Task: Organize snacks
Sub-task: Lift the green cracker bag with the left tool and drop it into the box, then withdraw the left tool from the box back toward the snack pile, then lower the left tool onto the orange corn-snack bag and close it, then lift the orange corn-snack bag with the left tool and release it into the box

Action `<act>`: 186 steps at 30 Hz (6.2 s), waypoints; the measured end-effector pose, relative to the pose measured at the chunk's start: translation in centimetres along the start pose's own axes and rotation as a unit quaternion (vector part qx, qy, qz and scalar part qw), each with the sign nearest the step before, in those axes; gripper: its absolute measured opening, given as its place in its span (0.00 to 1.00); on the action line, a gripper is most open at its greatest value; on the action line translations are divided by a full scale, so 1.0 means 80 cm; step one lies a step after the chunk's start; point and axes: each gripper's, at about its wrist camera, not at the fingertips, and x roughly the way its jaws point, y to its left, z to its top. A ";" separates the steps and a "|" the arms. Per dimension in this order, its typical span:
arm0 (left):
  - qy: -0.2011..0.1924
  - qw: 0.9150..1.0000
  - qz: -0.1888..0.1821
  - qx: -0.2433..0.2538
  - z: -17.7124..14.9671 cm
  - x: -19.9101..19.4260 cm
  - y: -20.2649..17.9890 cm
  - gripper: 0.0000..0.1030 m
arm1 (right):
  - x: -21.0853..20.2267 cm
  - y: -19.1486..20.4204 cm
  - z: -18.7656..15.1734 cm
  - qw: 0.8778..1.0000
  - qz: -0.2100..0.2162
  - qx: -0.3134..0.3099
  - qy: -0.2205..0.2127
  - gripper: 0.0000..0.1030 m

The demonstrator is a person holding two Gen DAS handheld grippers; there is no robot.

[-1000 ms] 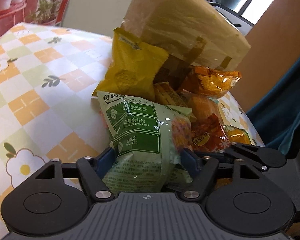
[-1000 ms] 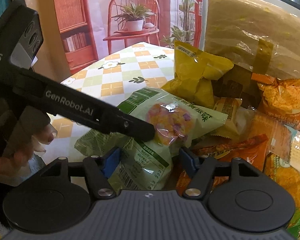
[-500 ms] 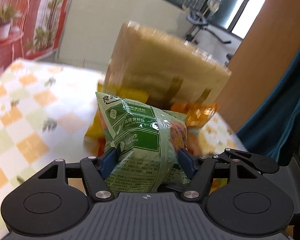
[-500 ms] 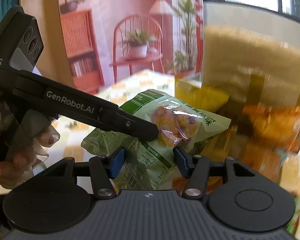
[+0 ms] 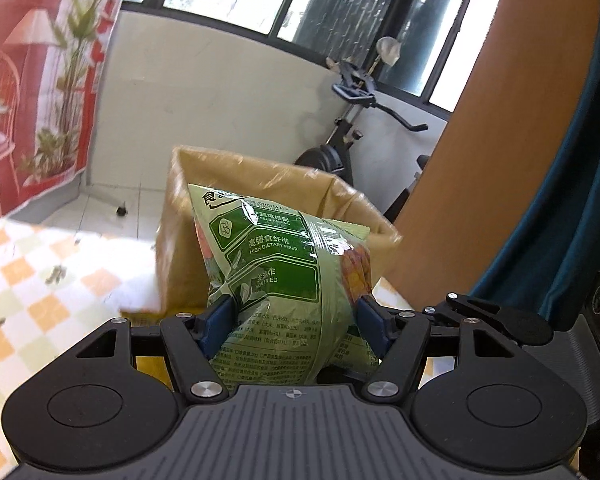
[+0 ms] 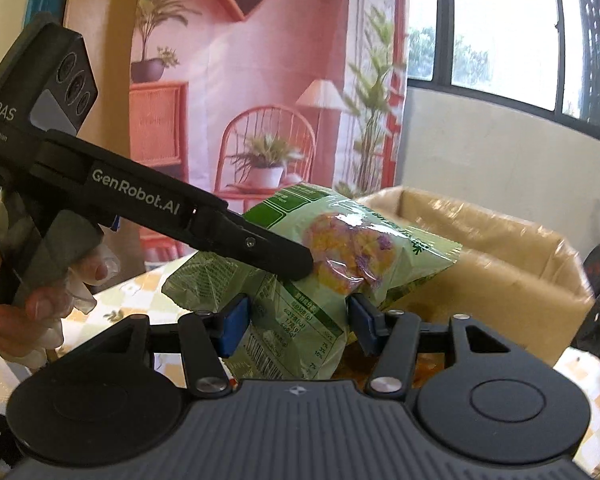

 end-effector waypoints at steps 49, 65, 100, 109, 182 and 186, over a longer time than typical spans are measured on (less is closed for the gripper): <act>0.030 0.991 0.119 0.048 0.147 0.152 0.031 0.69 | 0.160 -0.210 0.072 0.996 -0.007 0.086 0.022 0.56; 0.005 0.984 0.161 0.074 0.127 0.082 0.019 0.69 | 0.062 -0.197 0.077 0.990 -0.094 0.101 -0.007 0.56; 0.066 0.980 0.188 -0.004 -0.048 0.018 0.032 0.69 | -0.016 -0.139 -0.084 0.984 -0.081 0.150 0.048 0.56; 0.089 0.983 0.158 -0.031 -0.068 0.014 0.025 0.70 | -0.016 -0.116 -0.122 0.981 -0.081 0.151 0.095 0.56; 0.186 0.975 0.044 -0.112 -0.169 0.098 -0.007 0.73 | -0.026 -0.134 -0.230 0.946 -0.107 0.272 0.139 0.87; 0.185 0.975 0.045 -0.112 -0.168 0.095 -0.004 0.73 | -0.025 -0.133 -0.231 0.946 -0.108 0.271 0.138 0.87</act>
